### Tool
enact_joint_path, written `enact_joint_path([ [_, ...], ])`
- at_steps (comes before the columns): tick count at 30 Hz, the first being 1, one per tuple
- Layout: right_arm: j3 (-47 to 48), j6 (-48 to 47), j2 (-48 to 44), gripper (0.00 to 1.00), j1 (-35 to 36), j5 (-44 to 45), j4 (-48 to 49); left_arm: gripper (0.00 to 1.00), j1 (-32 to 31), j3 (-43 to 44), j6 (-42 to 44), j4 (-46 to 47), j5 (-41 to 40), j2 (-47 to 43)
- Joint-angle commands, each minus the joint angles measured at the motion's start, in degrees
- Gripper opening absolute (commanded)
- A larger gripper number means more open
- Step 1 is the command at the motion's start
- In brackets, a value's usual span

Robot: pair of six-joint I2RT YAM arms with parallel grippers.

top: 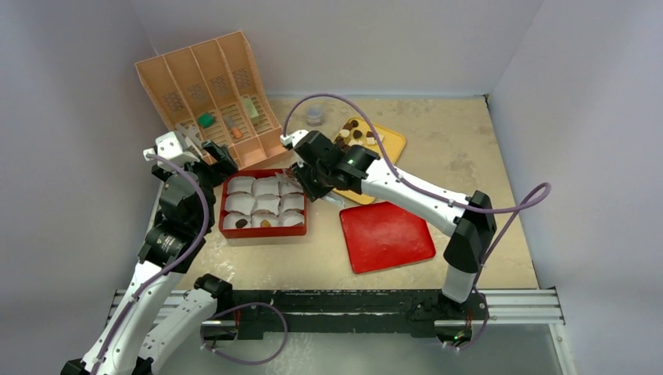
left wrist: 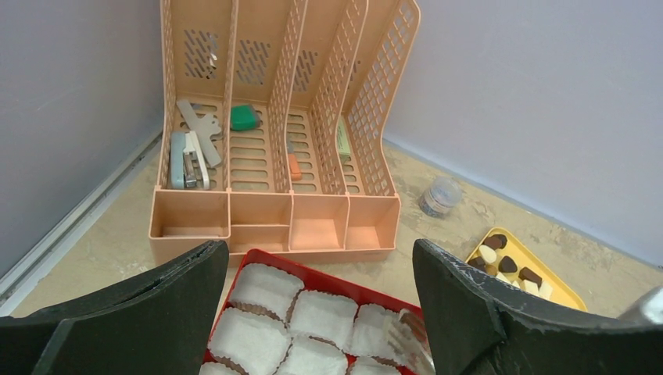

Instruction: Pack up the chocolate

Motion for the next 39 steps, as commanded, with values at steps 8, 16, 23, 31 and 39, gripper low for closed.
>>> enact_joint_path([
  [8, 5.29, 1.86, 3.96, 0.31, 3.32, 2.06, -5.22, 0.87, -0.09, 0.1, 0.19, 1.81, -1.12, -0.66],
  [16, 8.41, 1.22, 7.39, 0.32, 3.96, 2.7, -9.86, 0.87, -0.09, 0.2, 0.1, 1.9, -1.03, -0.34],
  [23, 9.23, 0.92, 7.85, 0.37, 4.19, 3.87, -10.24, 0.87, -0.09, 0.22, 0.1, 2.0, -0.99, -0.12],
  [31, 10.41, 0.34, 8.03, 0.42, 4.19, 4.1, -11.47, 0.87, -0.09, 0.19, 0.1, 2.03, -0.84, -0.03],
  [39, 9.74, 0.88, 4.76, 0.41, 4.19, 1.29, -10.02, 0.87, -0.09, 0.21, 0.12, 1.94, -0.74, -0.23],
])
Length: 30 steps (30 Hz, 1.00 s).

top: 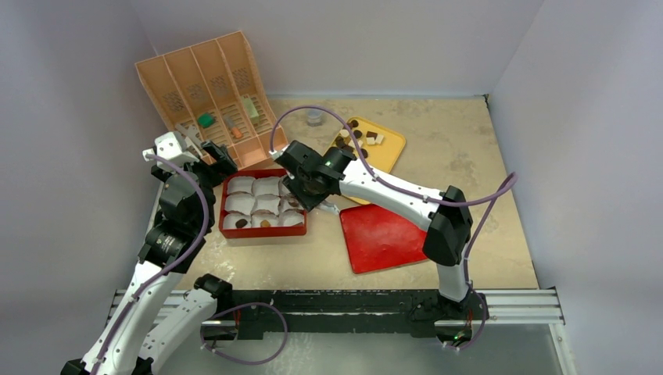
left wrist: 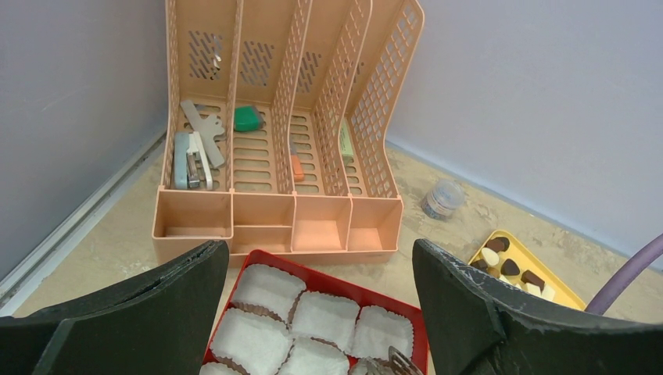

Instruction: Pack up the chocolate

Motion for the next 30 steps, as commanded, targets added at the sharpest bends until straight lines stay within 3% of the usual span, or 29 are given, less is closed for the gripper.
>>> enact_joint_path([
  [1, 1.49, 0.31, -4.96, 0.4, 0.28, -1.69, 1.92, 0.87, -0.09, 0.16, 0.13, 1.99, -0.06, -0.16],
  [14, -1.63, 0.3, -11.03, 0.39, -3.36, 3.92, 5.89, 0.87, -0.09, 0.0, 0.27, 2.22, 1.38, 0.38],
  [30, -14.31, -3.1, -14.66, 0.4, -22.44, 10.25, 12.23, 0.87, -0.09, 0.28, 0.63, 2.36, 4.4, 2.52],
])
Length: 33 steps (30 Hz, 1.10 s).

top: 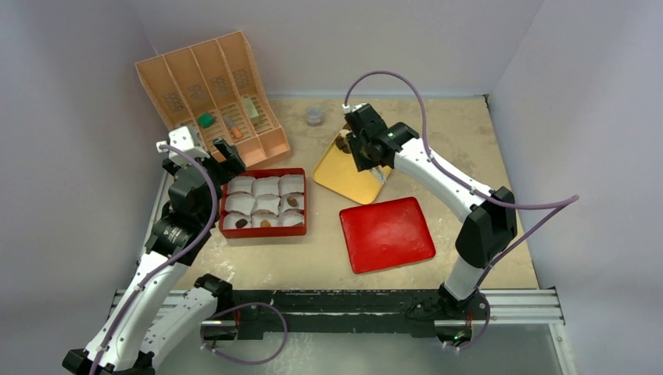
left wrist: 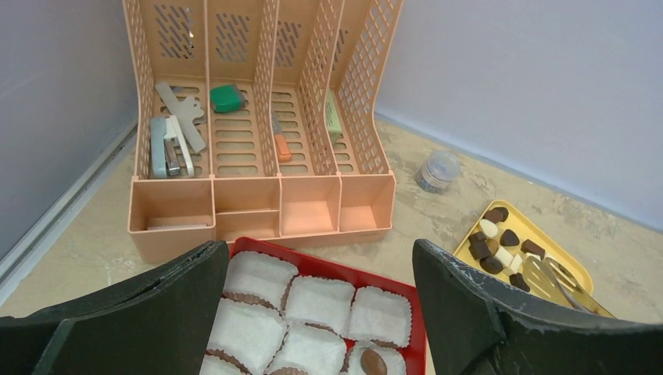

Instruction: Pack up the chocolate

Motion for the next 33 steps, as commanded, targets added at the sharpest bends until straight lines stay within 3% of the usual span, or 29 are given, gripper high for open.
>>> enact_joint_path([
  [1, -2.66, -2.17, -2.2, 0.4, -4.47, 2.09, 5.41, 0.87, -0.09, 0.31, 0.61, 2.34, 0.73, -0.44],
  [12, -4.02, -6.45, 1.88, 0.42, -9.43, -2.44, 10.84, 0.87, -0.09, 0.34, 0.6, 2.34, 1.08, -0.43],
  [33, -3.26, -6.98, 7.21, 0.42, -11.05, -7.7, 7.73, 0.87, -0.09, 0.41, 0.65, 2.42, 1.08, -0.44],
])
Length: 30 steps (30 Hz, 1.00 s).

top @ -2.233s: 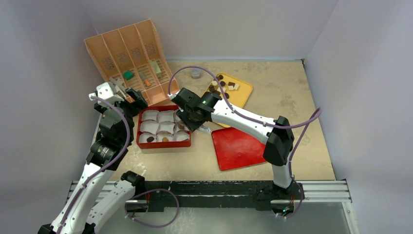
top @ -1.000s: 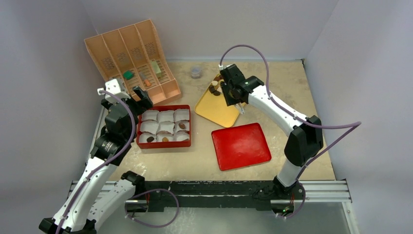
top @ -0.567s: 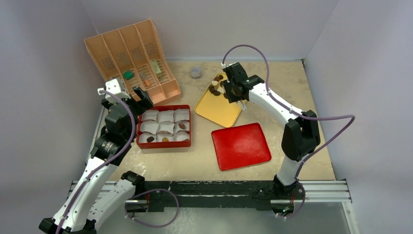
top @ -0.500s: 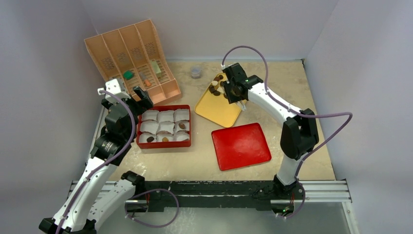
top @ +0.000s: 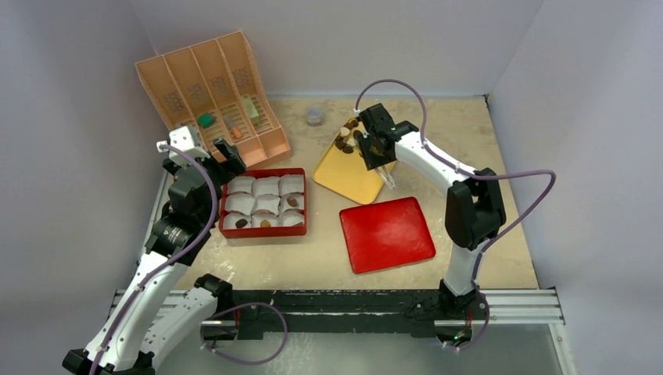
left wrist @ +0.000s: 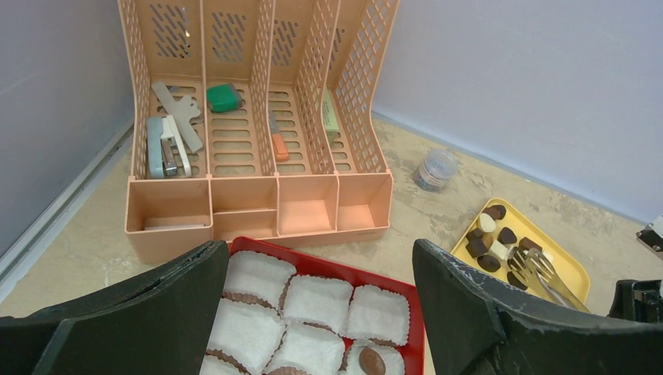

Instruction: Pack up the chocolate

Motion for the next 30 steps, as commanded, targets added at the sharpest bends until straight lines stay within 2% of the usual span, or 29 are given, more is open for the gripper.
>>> enact_joint_path([
  [1, 1.69, -0.32, -0.69, 0.42, -0.2, -1.42, -0.83, 0.87, -0.09, 0.41, 0.67, 2.48, 0.42, -0.37],
  [12, 1.95, -0.42, -0.37, 0.42, -0.26, -0.77, -3.96, 0.87, -0.09, 0.32, 0.61, 2.4, 0.27, -0.54],
  [22, 0.43, 0.23, -1.23, 0.28, -0.21, -3.18, -3.65, 0.87, -0.09, 0.15, 0.61, 2.23, -0.13, -1.0],
  [30, -0.21, 0.54, -2.98, 0.24, -0.07, -2.93, -3.24, 0.87, -0.09, 0.32, 0.69, 2.31, -0.19, -0.52],
])
